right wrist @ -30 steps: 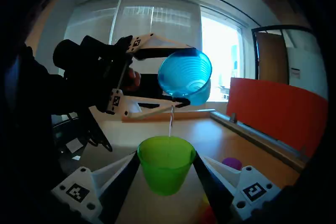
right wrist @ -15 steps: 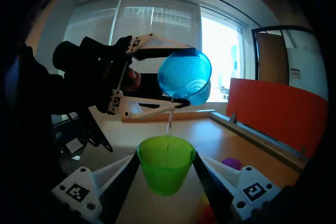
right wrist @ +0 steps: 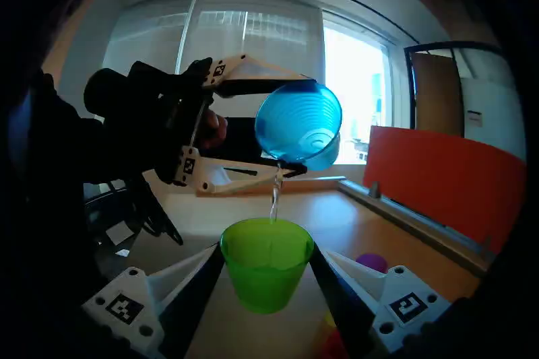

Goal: Pour water

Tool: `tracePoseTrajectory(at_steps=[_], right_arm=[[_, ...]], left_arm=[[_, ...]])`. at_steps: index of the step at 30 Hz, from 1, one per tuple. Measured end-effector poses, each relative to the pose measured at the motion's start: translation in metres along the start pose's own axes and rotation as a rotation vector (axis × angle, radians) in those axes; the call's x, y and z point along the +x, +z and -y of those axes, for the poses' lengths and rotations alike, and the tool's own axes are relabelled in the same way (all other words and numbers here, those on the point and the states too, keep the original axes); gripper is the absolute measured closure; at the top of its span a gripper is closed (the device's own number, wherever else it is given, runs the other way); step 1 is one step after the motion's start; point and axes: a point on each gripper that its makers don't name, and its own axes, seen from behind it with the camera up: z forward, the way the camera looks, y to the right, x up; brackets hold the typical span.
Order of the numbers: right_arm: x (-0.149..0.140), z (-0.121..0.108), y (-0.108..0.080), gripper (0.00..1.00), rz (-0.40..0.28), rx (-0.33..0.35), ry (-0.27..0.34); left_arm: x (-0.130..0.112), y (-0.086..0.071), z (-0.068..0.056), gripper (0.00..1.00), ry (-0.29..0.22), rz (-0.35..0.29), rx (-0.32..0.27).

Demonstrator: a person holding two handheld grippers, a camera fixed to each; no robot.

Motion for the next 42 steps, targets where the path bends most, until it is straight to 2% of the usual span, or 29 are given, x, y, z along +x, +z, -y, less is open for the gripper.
tracePoseTrajectory(at_steps=[42], right_arm=[[-0.0051, -0.0009, -0.0004, 0.09, 0.004, -0.001, -0.003]], left_arm=[[-0.0013, -0.0021, -0.0045, 0.13, 0.072, 0.007, -0.009]])
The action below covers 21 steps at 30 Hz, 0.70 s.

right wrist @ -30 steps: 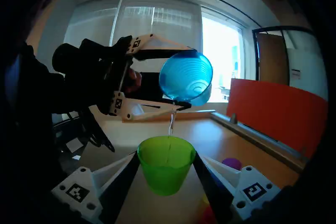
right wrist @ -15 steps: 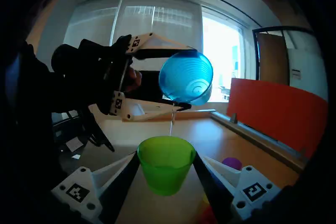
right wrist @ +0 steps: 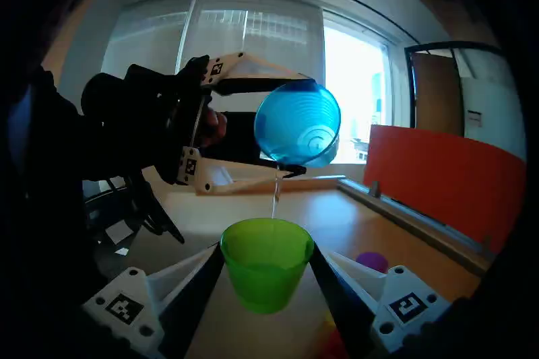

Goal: Pour water

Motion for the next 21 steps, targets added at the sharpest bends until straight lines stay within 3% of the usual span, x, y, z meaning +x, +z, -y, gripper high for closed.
tracePoseTrajectory(at_steps=[21], right_arm=[[0.0000, 0.0005, 0.0010, 0.09, 0.003, 0.001, -0.005]], left_arm=[[0.0017, -0.0020, 0.0008, 0.13, 0.041, 0.001, 0.002]])
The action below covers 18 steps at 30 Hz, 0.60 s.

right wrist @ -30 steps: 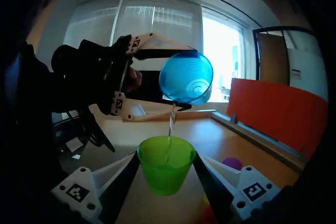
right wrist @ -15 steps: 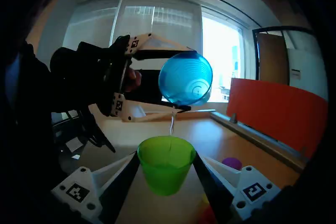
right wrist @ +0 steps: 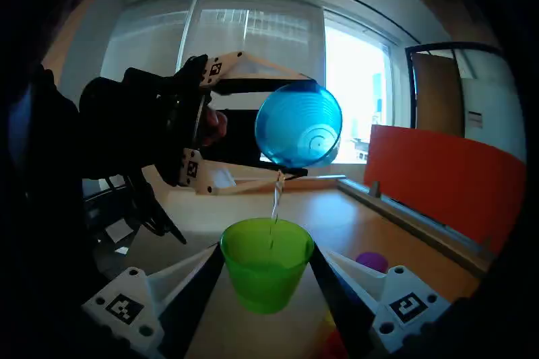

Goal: Pour water

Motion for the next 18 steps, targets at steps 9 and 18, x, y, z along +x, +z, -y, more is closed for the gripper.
tracePoseTrajectory(at_steps=[9, 18], right_arm=[[0.0003, 0.0003, -0.0004, 0.09, 0.001, 0.001, -0.005], [-0.0003, 0.0003, -0.0005, 0.09, 0.001, 0.001, -0.005]], left_arm=[[0.0015, 0.0029, -0.0010, 0.13, 0.019, -0.003, -0.005], [0.0007, 0.0038, 0.0000, 0.13, 0.032, -0.002, -0.004]])
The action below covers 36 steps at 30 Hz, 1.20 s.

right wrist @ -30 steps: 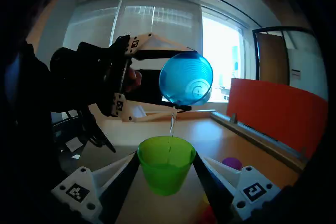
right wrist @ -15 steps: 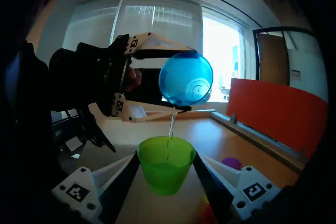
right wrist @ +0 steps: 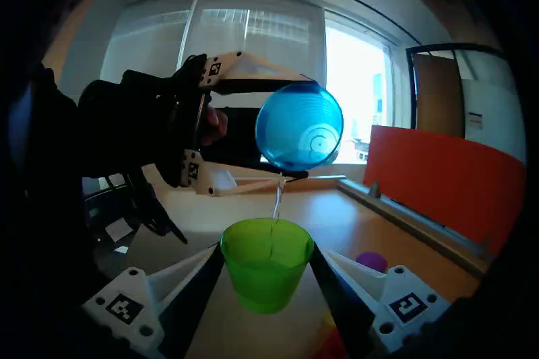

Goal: Pour water

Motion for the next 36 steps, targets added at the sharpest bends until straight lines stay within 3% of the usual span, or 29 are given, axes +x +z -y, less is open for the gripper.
tracePoseTrajectory(at_steps=[23, 36], right_arm=[[0.0012, 0.0012, 0.0013, 0.09, -0.002, 0.000, -0.007], [0.0041, 0.0014, 0.0014, 0.09, -0.007, -0.003, -0.011]], left_arm=[[0.0028, -0.0018, 0.0028, 0.13, 0.024, -0.003, 0.003], [0.0056, -0.0024, 0.0074, 0.13, 0.068, -0.008, 0.004]])
